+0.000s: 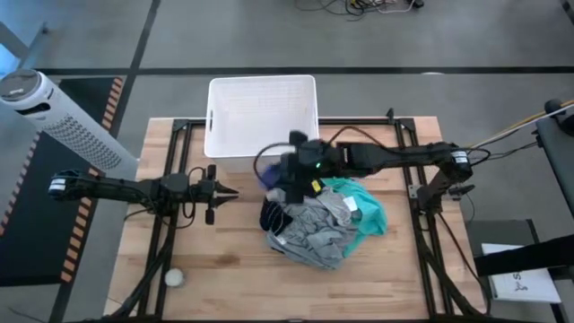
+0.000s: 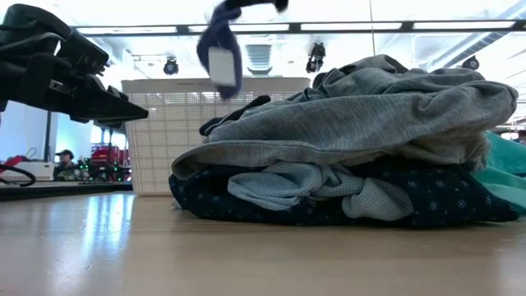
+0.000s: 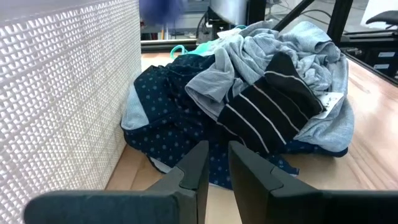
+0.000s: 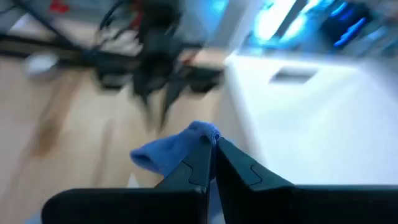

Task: Sort clothes
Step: Put the purple sock into the white laundry bin

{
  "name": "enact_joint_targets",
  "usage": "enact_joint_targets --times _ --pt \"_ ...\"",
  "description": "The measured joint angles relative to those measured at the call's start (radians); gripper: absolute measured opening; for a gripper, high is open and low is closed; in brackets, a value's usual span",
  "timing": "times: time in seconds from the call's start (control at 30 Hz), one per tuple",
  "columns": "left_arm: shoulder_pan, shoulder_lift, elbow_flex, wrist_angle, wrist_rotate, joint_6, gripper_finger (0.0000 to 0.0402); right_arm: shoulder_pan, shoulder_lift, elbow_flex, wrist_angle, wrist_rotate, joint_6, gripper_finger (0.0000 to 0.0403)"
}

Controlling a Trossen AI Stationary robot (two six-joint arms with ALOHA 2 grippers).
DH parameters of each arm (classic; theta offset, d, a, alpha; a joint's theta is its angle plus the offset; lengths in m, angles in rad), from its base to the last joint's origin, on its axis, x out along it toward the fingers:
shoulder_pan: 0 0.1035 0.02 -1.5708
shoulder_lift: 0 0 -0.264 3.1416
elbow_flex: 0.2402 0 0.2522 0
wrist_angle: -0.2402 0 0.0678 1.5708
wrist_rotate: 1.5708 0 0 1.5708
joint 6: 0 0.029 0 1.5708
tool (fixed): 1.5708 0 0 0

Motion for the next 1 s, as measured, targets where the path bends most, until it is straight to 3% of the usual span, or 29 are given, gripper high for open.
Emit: enact_joint_targets --times 0.23,0.43,0.73,0.87,1.0 --pt "0.0 0.014 0.0 0.001 0.0 -0.012 0.005 -0.097 0.013 0.163 -0.01 0.032 -0.117 0.0" --pt "0.0 0.028 0.0 0.005 0.0 -0.017 0.005 -0.246 0.056 0.262 -0.042 0.026 -0.136 0.0" --pt "0.0 0.039 0.0 0.031 0.0 -0.019 0.005 -0.453 0.202 0.354 -0.154 -0.114 -0.012 0.0" --pt "0.0 0.048 0.0 0.046 0.0 -0.019 0.005 -0.489 0.272 0.388 -0.217 -0.159 0.073 0.0006" --pt "0.0 0.057 0.0 0.057 0.0 -0.018 0.005 -0.49 0.319 0.472 -0.304 -0.162 0.061 0.0039"
